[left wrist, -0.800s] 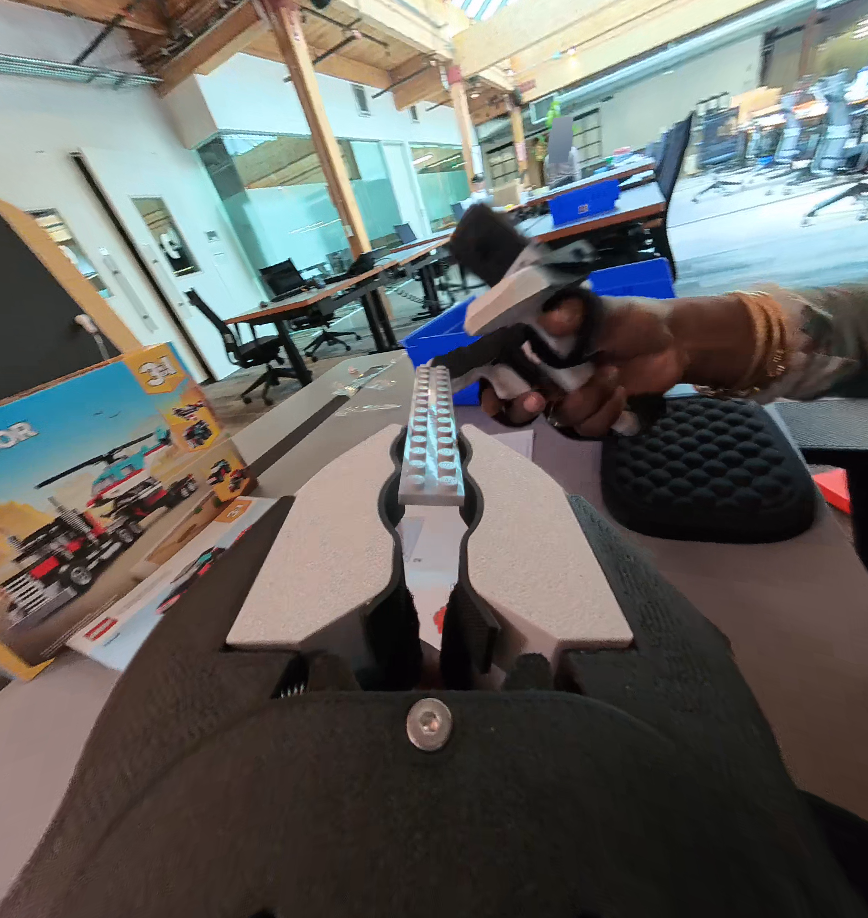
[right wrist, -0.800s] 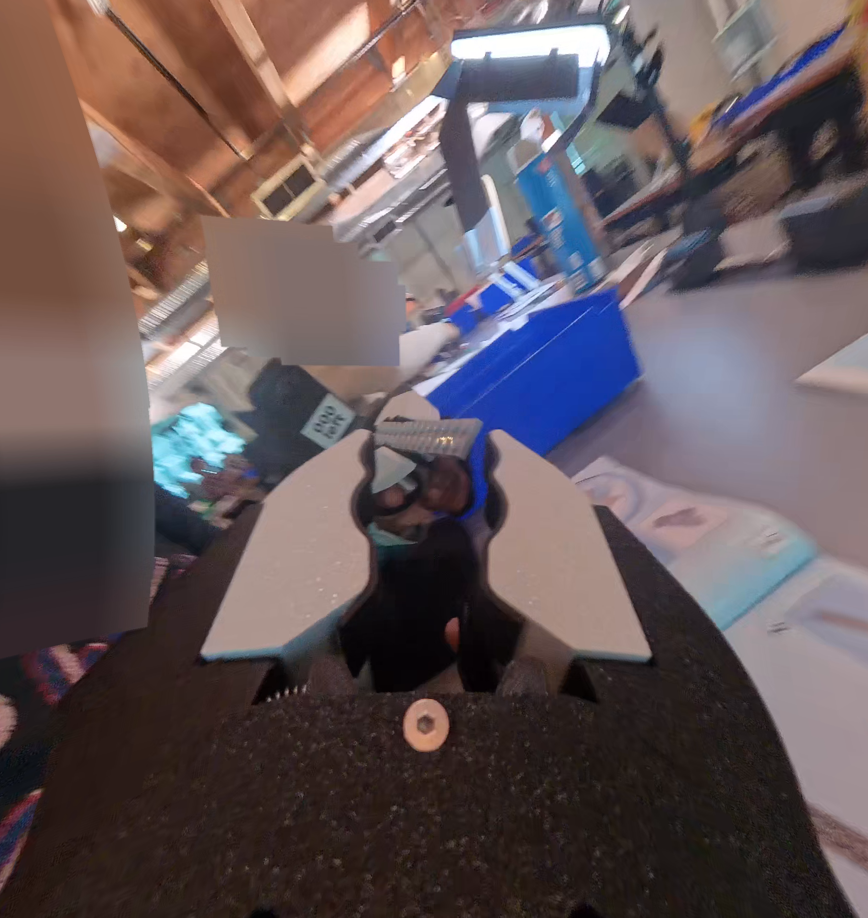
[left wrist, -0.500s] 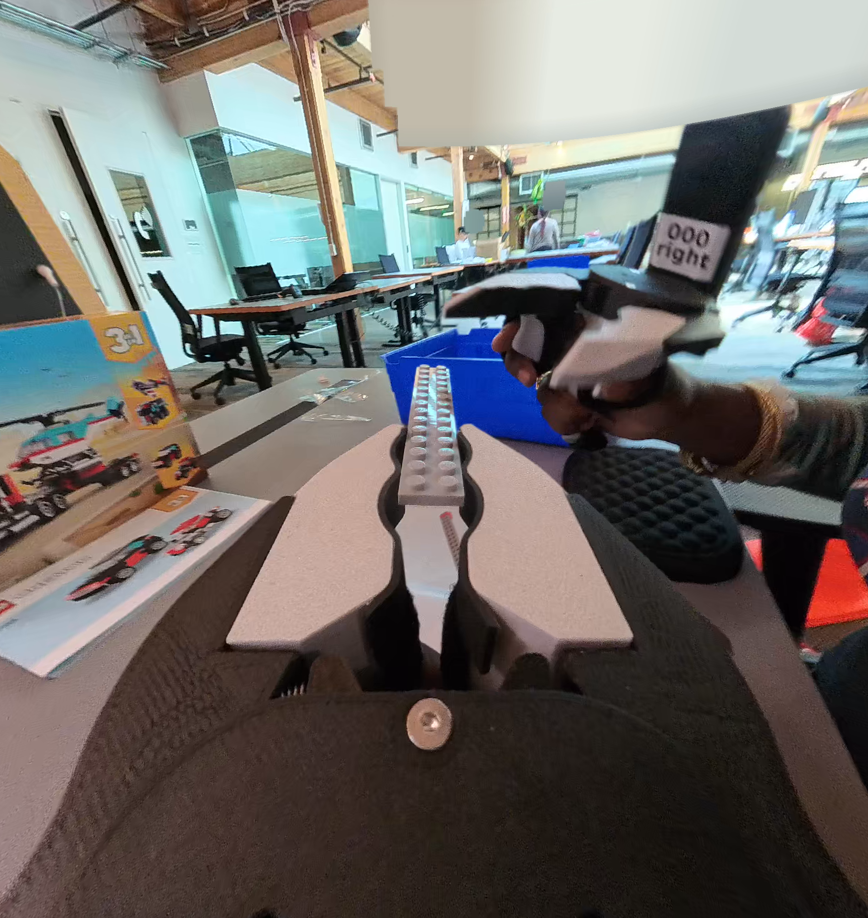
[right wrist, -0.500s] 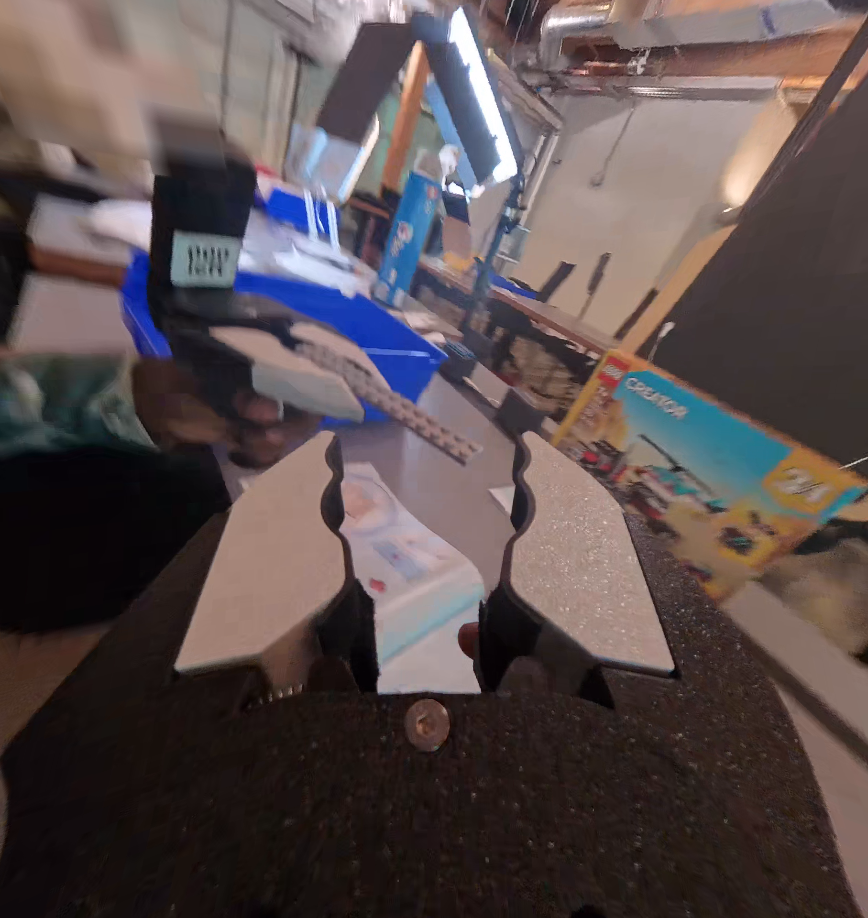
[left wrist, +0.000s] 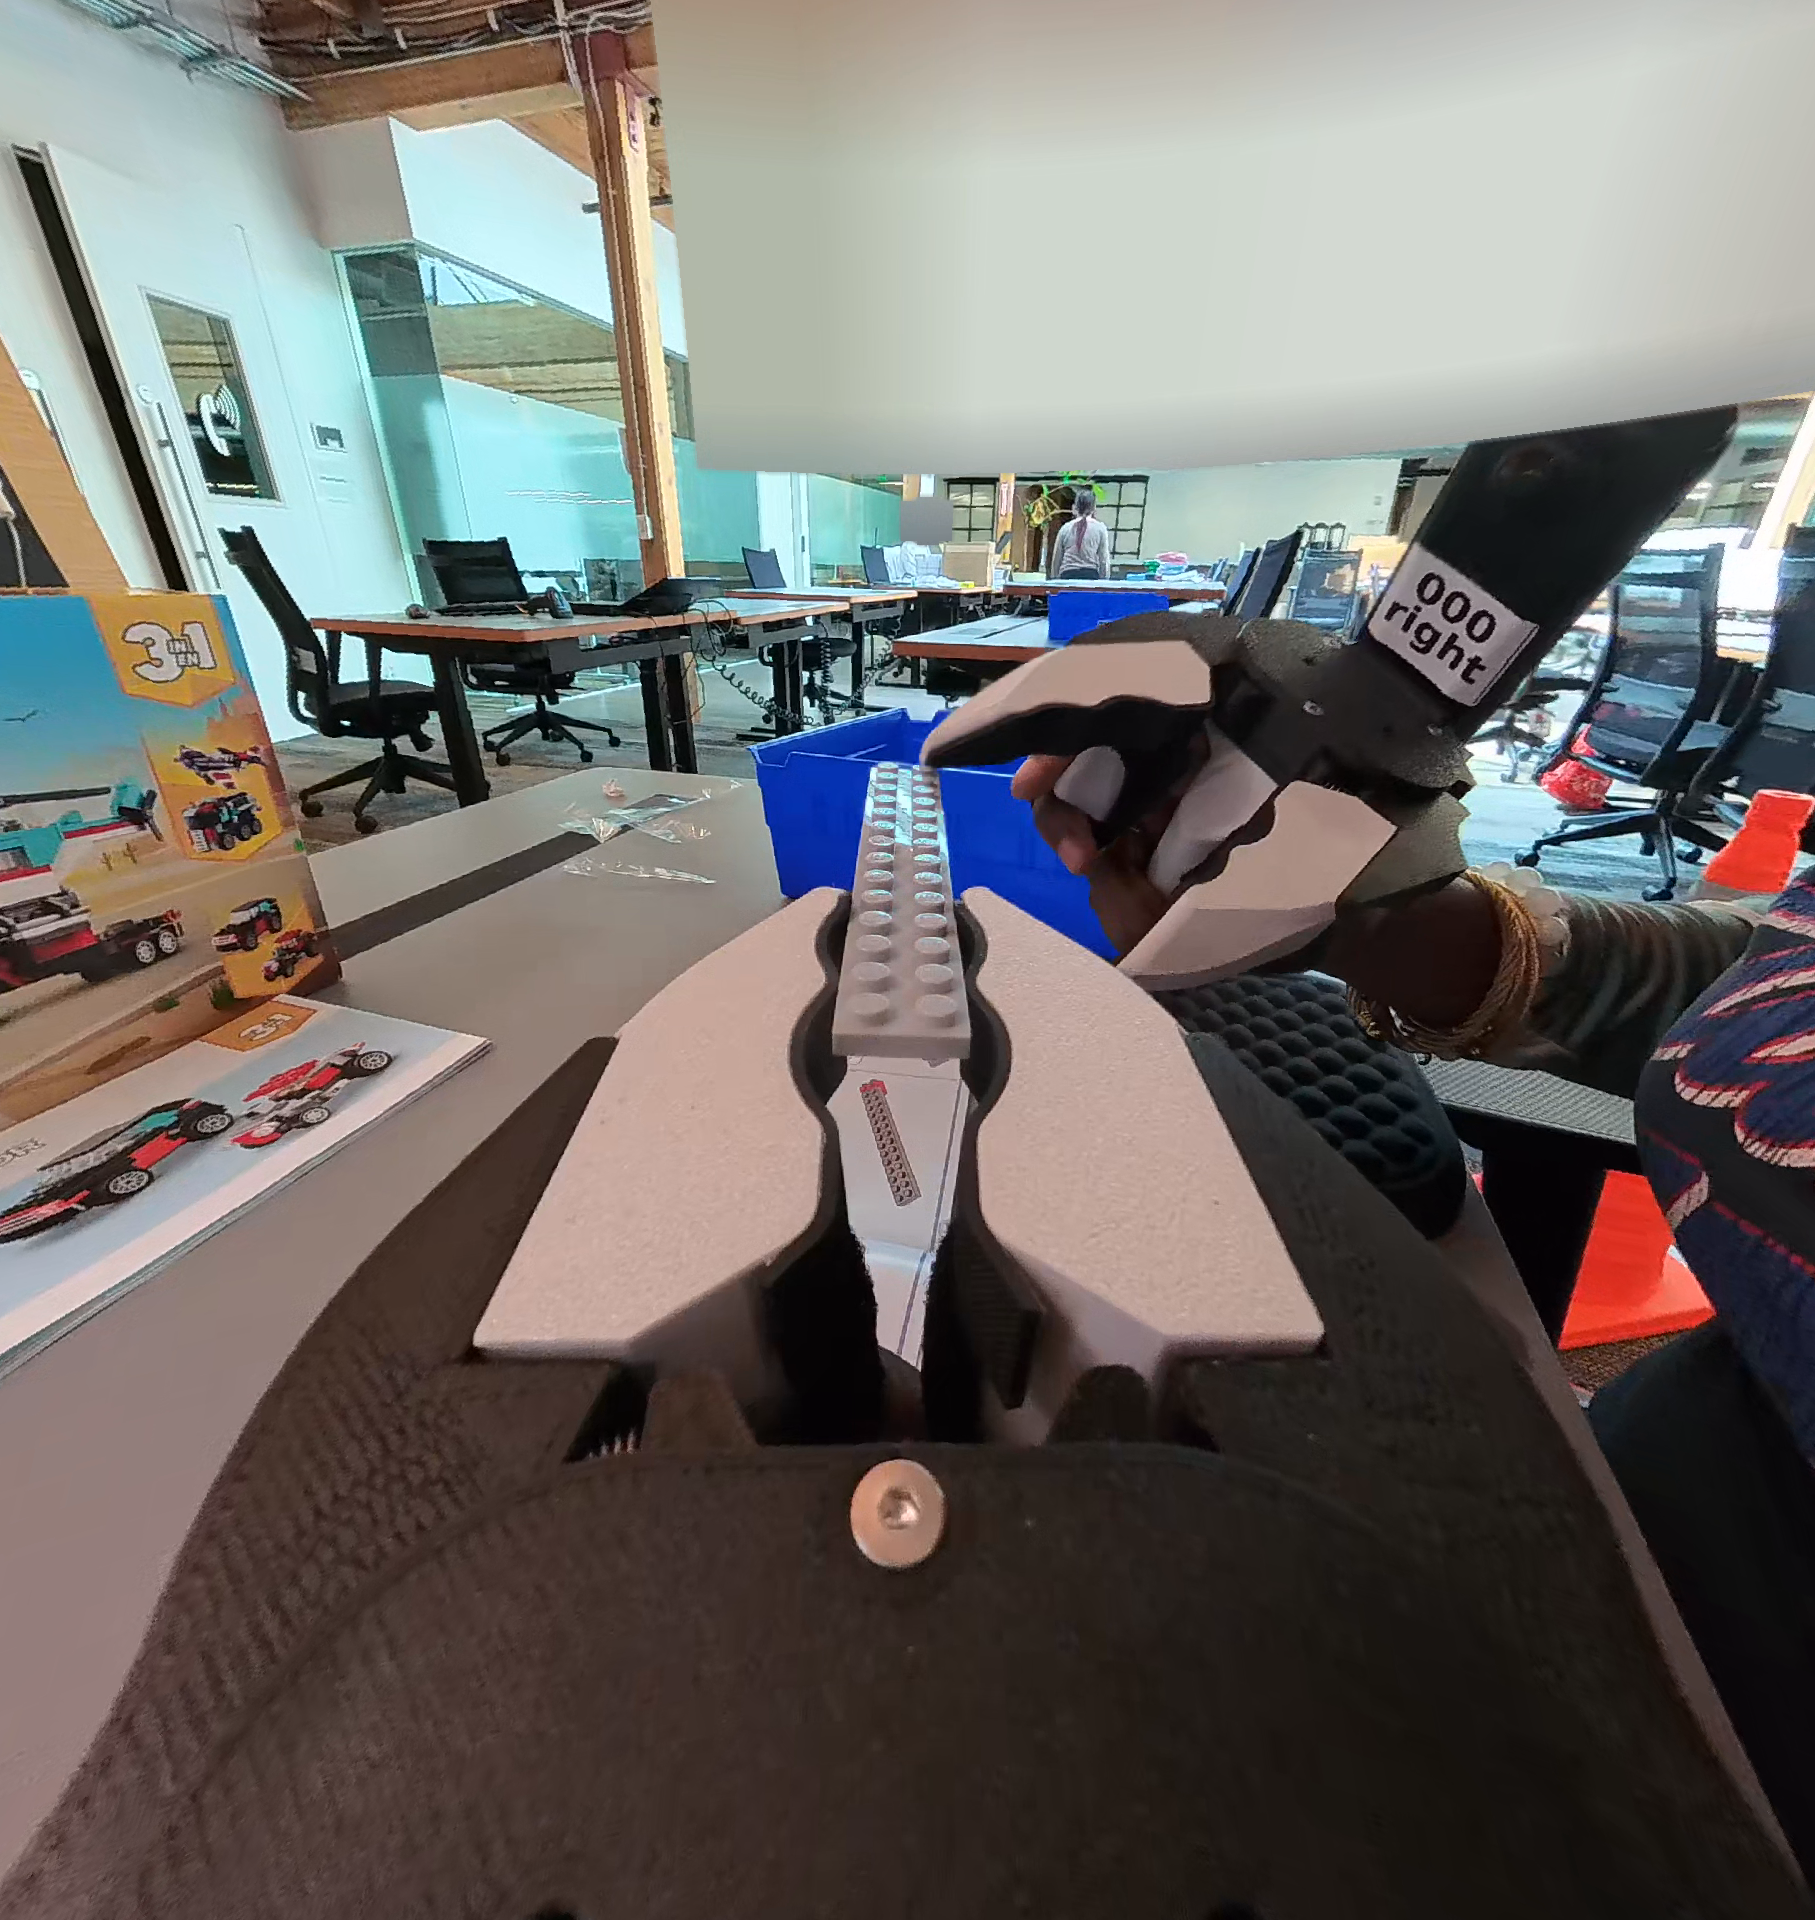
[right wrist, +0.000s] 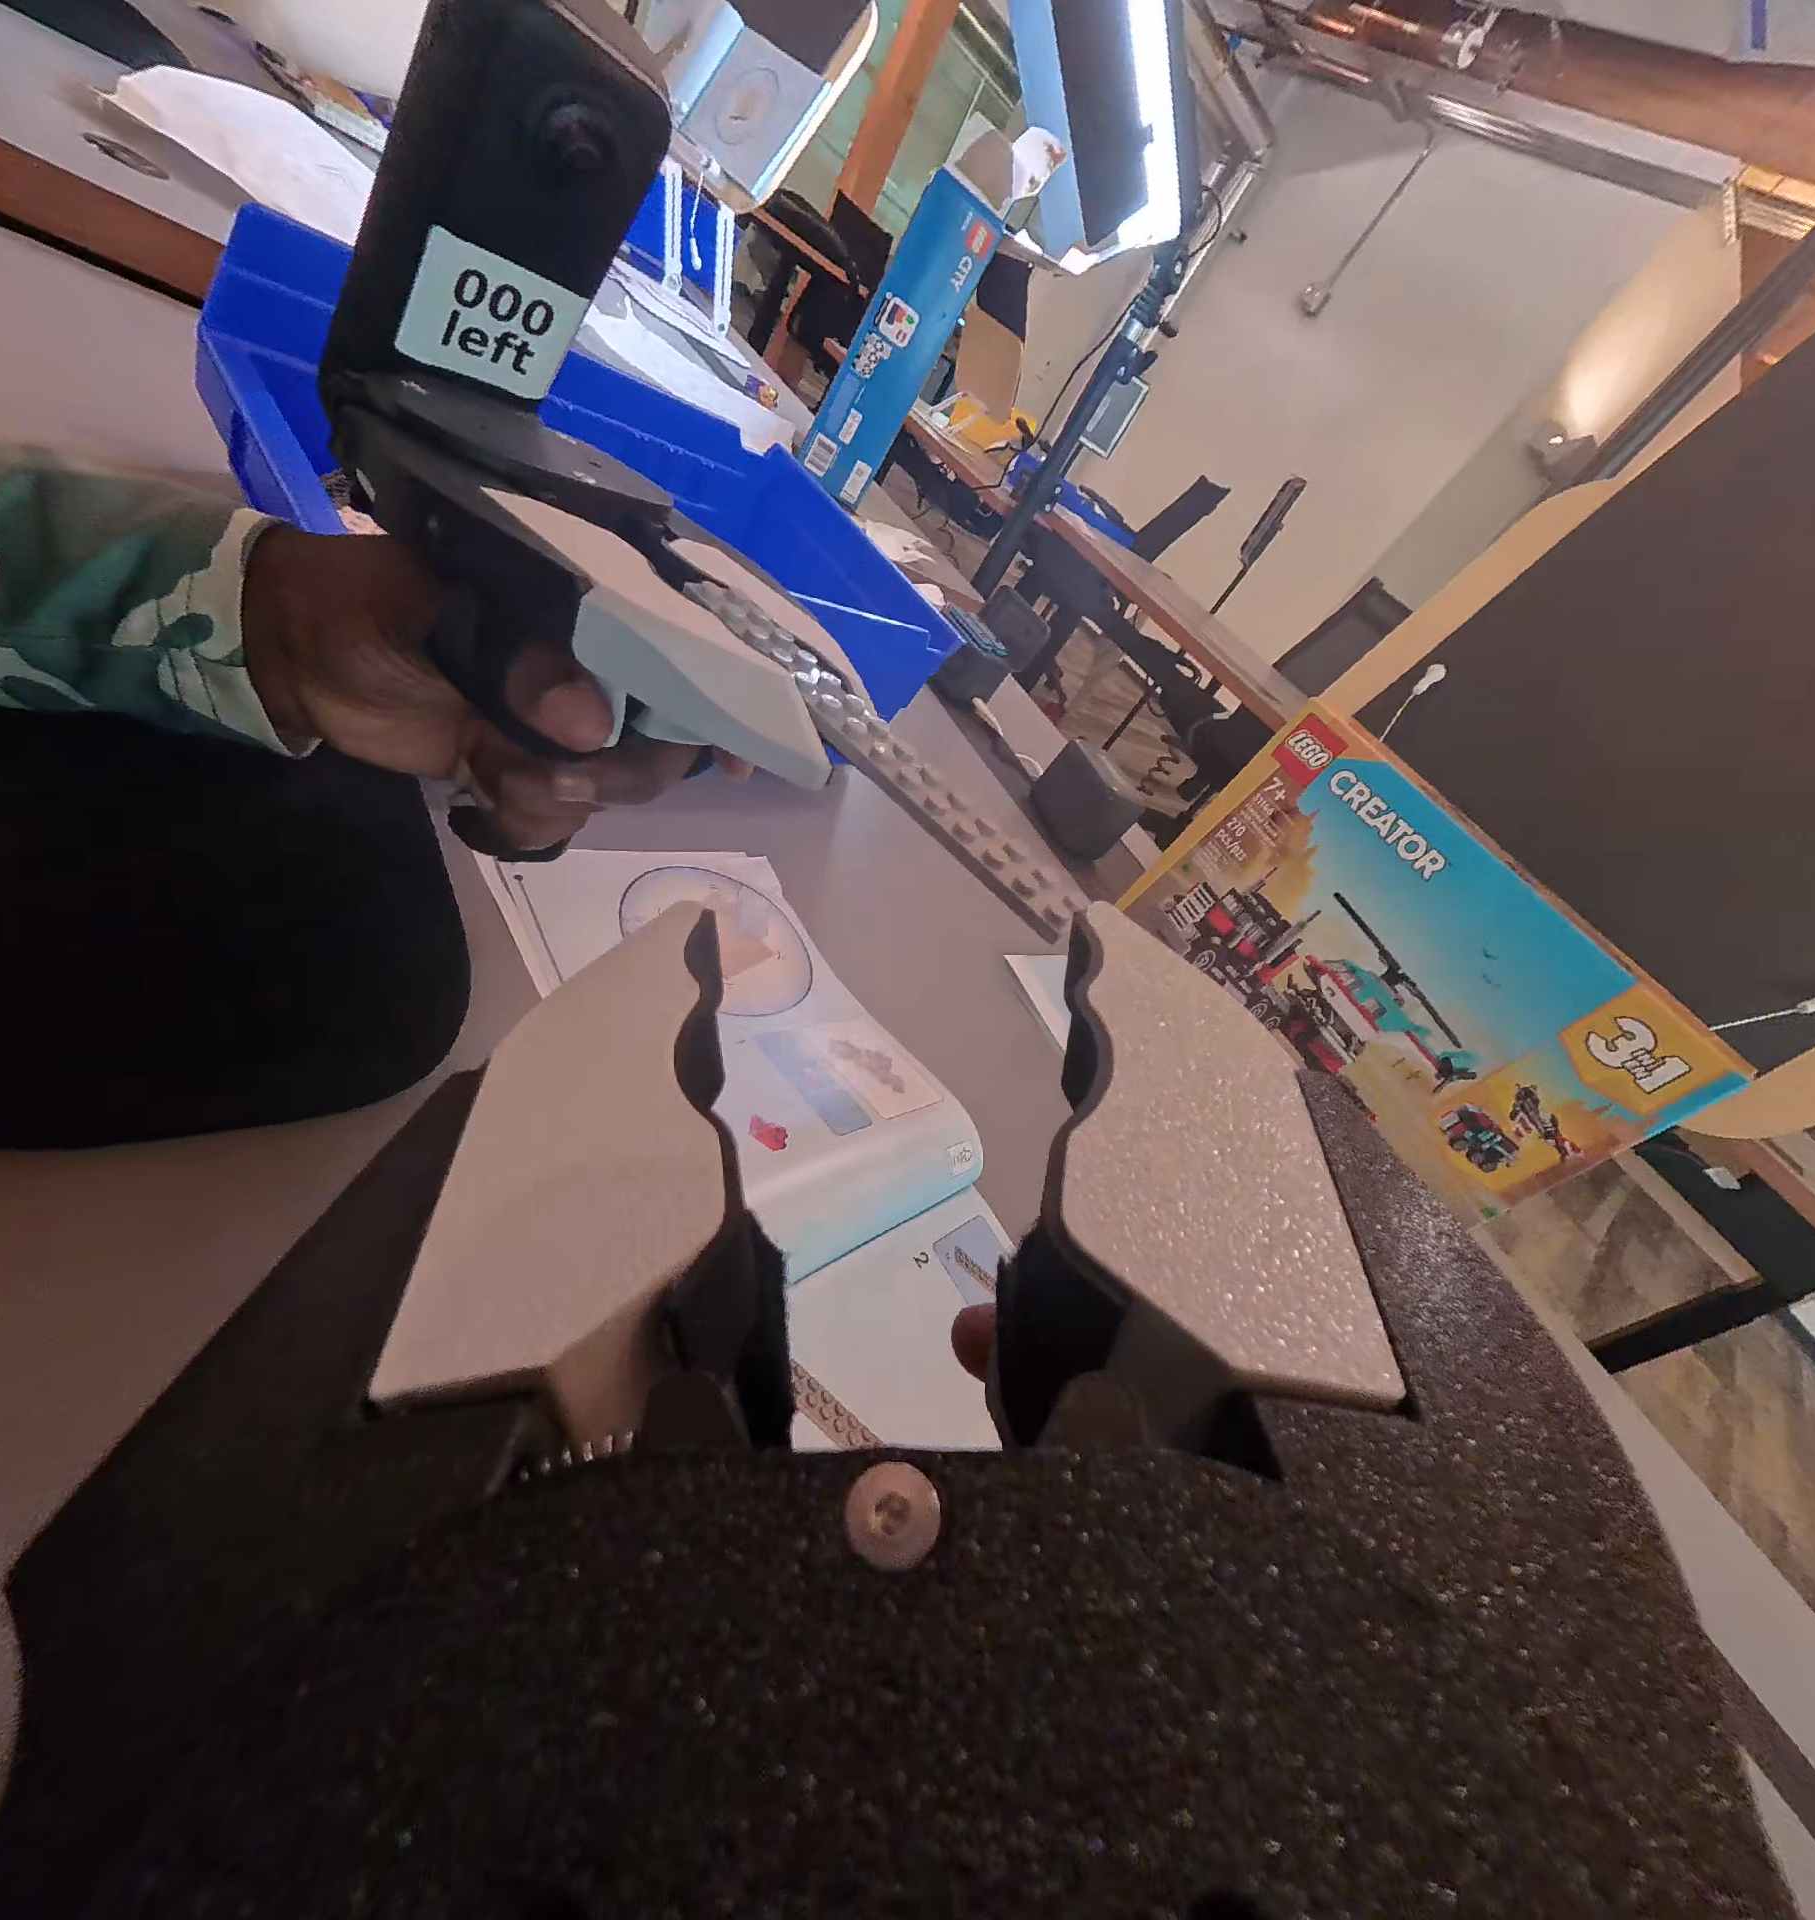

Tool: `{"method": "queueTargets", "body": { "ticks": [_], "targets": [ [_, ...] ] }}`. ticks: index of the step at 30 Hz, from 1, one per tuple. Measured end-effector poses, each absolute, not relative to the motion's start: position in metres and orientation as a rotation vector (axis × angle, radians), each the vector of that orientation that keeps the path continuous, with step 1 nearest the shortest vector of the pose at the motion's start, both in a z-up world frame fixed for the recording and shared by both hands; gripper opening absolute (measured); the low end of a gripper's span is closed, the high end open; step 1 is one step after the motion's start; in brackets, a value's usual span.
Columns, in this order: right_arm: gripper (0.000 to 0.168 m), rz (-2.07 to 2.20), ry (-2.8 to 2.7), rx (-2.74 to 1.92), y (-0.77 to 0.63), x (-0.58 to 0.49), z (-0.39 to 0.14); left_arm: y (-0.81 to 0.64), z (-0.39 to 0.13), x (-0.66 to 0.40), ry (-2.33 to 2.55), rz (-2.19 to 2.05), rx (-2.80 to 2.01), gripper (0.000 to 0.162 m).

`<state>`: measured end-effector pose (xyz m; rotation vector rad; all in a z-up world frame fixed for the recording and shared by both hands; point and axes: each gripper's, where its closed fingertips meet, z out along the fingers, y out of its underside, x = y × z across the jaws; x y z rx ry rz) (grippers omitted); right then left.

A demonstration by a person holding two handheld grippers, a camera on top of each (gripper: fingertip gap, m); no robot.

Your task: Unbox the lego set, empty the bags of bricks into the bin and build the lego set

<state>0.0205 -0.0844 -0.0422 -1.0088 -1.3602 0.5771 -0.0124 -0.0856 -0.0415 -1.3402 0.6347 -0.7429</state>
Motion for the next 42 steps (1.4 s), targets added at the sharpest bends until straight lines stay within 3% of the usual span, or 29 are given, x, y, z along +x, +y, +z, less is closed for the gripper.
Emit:
{"method": "queueTargets", "body": {
  "ticks": [42],
  "targets": [
    [0.063,0.588,-1.494,-0.948,-0.112,-0.001,-0.051,-0.086,-0.050,-0.010,0.673,-0.698,-1.361,0.018]
  ]
}}
